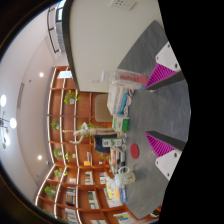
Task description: Pour water
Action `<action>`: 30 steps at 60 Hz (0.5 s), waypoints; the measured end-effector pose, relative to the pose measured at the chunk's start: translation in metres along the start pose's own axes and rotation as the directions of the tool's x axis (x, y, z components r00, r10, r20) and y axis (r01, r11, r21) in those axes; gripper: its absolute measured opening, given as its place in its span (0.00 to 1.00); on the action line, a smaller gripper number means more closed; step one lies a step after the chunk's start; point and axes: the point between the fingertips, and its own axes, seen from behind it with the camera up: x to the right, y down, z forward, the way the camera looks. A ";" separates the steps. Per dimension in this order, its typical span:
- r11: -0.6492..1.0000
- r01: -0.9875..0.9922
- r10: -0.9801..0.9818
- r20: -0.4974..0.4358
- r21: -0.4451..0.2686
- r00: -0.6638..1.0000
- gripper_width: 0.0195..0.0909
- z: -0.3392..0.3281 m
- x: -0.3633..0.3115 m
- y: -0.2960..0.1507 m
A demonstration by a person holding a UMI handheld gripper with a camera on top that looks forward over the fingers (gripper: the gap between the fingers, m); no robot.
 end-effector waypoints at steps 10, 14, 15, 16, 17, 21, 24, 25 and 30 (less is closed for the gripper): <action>1.000 0.026 -0.025 -0.103 0.005 0.994 0.95 0.006 0.078 0.017; 1.000 -0.007 0.009 -0.084 0.017 0.996 0.95 0.016 0.081 0.014; 1.000 -0.014 0.016 -0.076 0.021 0.997 0.95 0.019 0.081 0.013; 1.000 -0.019 0.021 -0.070 0.025 0.997 0.95 0.020 0.079 0.009; 0.999 -0.025 0.027 -0.063 0.027 0.998 0.94 0.026 0.080 0.009; 0.999 -0.026 0.028 -0.057 0.024 0.998 0.94 0.043 0.079 0.007; 1.000 -0.017 0.018 -0.053 0.022 0.998 0.93 0.053 0.080 0.005; 1.000 -0.011 0.012 -0.051 0.021 0.999 0.93 0.057 0.080 0.004; 1.000 0.010 -0.009 -0.035 0.027 0.999 0.88 0.076 0.081 -0.001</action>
